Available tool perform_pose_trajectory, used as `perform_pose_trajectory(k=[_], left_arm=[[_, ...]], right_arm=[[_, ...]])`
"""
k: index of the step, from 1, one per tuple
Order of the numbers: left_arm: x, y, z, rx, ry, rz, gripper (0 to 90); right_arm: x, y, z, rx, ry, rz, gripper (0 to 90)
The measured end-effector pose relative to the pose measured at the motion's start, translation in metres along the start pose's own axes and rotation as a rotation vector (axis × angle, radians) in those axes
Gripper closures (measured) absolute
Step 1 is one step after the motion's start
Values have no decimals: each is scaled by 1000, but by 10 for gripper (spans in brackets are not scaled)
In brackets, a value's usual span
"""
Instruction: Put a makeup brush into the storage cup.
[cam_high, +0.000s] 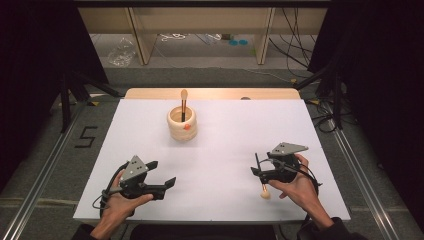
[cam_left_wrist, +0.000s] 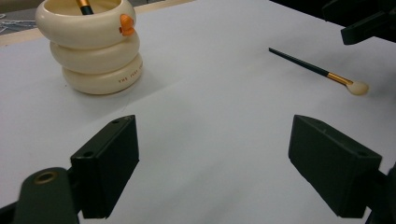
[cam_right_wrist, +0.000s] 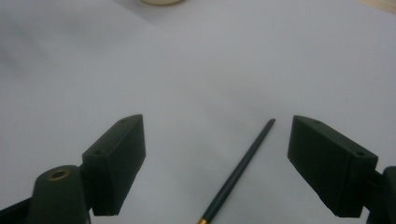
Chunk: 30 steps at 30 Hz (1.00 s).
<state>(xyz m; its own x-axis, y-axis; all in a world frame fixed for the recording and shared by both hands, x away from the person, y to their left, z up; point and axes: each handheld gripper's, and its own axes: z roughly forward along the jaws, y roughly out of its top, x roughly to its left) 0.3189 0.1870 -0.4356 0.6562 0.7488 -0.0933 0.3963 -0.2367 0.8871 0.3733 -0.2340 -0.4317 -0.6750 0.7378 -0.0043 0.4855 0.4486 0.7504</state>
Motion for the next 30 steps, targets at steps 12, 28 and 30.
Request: perform_pose_trajectory(k=[12,28,30], left_arm=[[0,-2,2,14,-7,-9,161],[-1,-2,1,11,-26,-17,162],[-1,-2,1,19,-24,-16,162]], right_arm=[[-6,-1,9,165,-33,-30,307],[-13,-2,29,296,-18,-56,399],[-13,-2,30,319,-14,-47,410]])
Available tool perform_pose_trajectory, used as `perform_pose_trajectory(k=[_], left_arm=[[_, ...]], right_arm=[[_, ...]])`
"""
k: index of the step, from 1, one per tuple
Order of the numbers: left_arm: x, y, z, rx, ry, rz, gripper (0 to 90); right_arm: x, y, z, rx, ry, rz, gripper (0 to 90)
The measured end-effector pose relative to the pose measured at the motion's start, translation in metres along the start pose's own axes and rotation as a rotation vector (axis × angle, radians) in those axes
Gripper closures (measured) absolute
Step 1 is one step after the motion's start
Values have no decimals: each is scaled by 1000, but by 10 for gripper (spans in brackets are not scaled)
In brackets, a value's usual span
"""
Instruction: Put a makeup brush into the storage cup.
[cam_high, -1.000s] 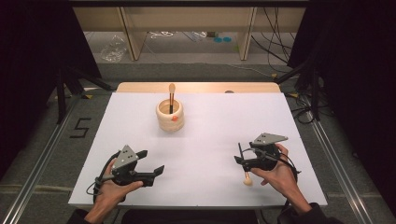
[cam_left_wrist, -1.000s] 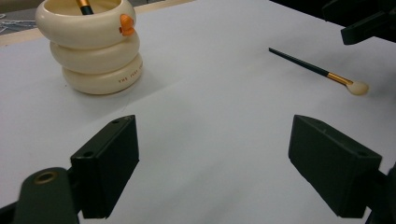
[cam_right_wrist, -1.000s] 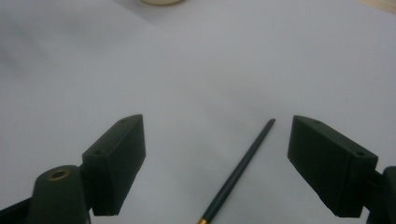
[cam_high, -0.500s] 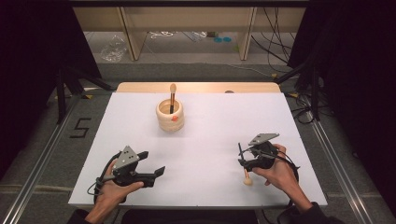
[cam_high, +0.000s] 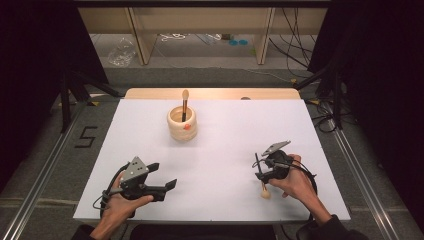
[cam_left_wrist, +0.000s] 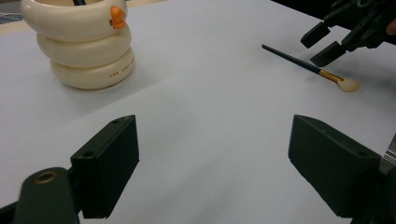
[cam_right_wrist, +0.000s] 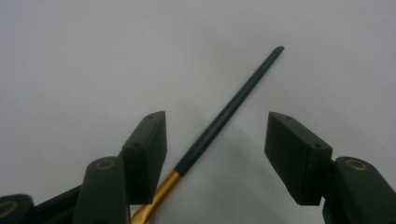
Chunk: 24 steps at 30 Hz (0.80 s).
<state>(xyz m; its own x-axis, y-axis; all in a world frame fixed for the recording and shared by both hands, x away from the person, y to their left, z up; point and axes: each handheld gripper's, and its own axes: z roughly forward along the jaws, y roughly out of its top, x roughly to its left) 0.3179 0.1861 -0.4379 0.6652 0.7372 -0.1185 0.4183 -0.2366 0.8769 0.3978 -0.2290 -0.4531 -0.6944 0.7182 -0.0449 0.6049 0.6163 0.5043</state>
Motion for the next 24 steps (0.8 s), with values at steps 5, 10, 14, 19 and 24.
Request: perform_pose_trajectory(k=[5,10,14,19,24], left_arm=[[0,0,1,3,-12,4,161],[0,0,0,4,-17,5,162],[0,0,0,4,-15,0,162],[-1,0,1,2,-22,1,162],[0,0,1,3,-23,-3,162]], right_arm=[[0,1,3,35,9,-10,470],[-2,2,5,54,38,-19,554],[-1,2,6,71,49,-13,579],[-3,2,7,93,58,-7,608],[-5,2,9,119,76,-11,644]])
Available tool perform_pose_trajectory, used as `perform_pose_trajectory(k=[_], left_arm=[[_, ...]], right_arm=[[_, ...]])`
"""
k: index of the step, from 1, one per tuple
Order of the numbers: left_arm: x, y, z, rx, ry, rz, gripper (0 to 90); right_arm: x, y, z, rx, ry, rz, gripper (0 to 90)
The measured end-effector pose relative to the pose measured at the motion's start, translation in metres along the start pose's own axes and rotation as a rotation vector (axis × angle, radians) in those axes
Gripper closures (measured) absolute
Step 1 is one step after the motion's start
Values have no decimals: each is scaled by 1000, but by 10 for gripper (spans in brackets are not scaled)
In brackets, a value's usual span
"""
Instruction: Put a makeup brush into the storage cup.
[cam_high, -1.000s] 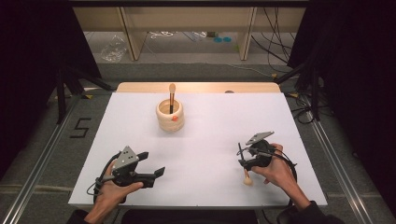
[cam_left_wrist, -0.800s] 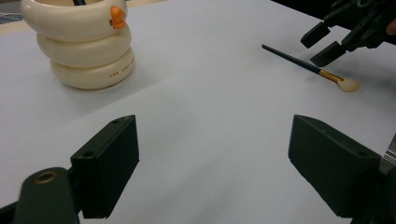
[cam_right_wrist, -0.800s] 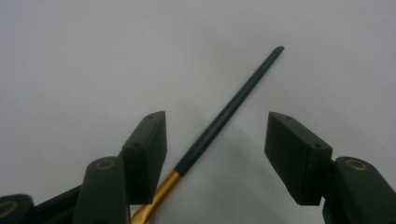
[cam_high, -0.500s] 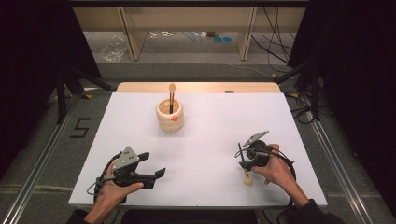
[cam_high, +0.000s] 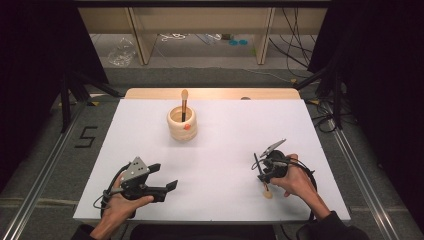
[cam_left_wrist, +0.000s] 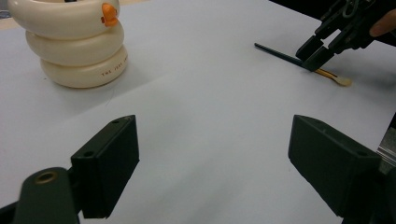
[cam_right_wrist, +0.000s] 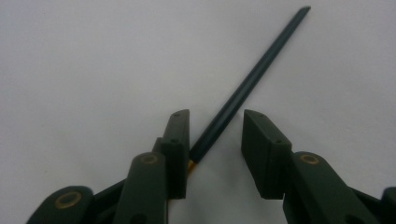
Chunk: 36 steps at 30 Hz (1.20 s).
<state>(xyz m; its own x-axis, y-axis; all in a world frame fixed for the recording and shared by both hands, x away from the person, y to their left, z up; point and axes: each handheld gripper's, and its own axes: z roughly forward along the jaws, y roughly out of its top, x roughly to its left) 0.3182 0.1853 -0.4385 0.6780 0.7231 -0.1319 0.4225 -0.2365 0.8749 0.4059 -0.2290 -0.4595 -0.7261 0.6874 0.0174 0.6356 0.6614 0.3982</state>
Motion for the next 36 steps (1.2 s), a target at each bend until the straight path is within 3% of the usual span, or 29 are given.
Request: perform_pose_trajectory(k=[10,26,28,36], left_arm=[[1,1,-1,-10,-5,-3,164],[3,2,-3,-15,1,10,169],[2,2,-3,-17,6,-8,171],[3,2,-4,-16,-1,-3,172]], right_arm=[[-9,6,-1,66,21,-11,791],[-9,20,2,176,21,-57,810],[-9,22,3,181,21,-63,818],[-9,24,3,202,20,-81,827]])
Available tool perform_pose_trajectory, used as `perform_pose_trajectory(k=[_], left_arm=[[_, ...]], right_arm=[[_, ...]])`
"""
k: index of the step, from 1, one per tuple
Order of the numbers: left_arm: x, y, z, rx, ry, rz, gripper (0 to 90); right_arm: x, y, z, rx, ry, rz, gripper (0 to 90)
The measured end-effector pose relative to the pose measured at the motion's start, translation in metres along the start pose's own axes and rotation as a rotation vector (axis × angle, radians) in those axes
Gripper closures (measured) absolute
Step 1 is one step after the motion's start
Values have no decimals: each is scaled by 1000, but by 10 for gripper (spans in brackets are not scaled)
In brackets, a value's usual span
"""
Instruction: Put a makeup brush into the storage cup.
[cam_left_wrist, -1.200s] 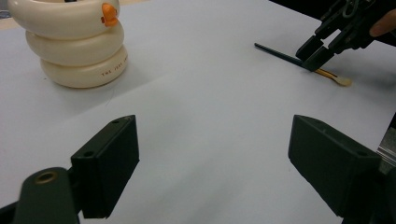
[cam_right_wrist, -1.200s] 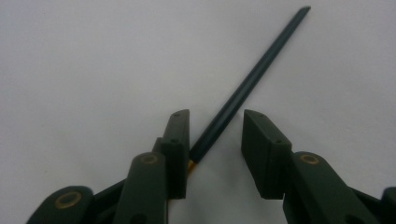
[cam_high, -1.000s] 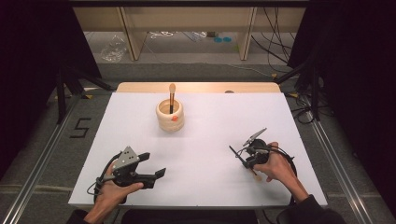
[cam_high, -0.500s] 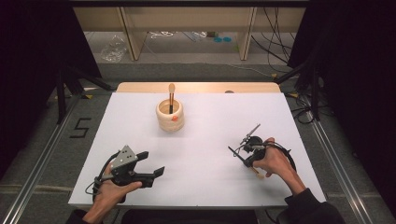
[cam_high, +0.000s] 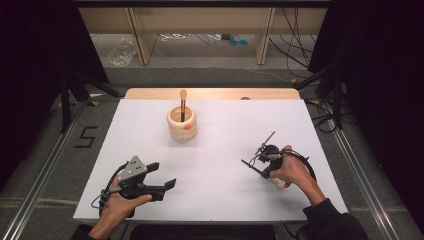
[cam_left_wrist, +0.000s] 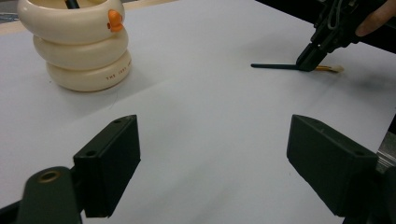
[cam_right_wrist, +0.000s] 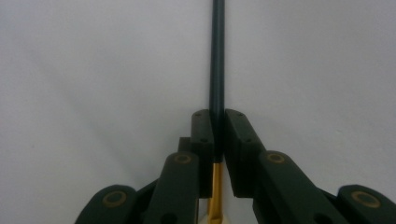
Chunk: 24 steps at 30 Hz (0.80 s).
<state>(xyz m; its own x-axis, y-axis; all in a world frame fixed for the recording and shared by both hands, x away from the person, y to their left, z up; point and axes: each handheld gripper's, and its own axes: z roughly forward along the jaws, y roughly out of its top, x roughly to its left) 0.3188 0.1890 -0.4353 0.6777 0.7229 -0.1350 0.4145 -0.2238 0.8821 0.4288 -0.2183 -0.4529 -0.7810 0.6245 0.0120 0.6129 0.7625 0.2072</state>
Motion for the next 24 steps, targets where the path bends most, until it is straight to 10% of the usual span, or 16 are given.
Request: perform_pose_trajectory(k=[24], left_arm=[[0,0,-1,0,0,-8,181]], right_arm=[[3,2,-14,-70,-48,-60,831]])
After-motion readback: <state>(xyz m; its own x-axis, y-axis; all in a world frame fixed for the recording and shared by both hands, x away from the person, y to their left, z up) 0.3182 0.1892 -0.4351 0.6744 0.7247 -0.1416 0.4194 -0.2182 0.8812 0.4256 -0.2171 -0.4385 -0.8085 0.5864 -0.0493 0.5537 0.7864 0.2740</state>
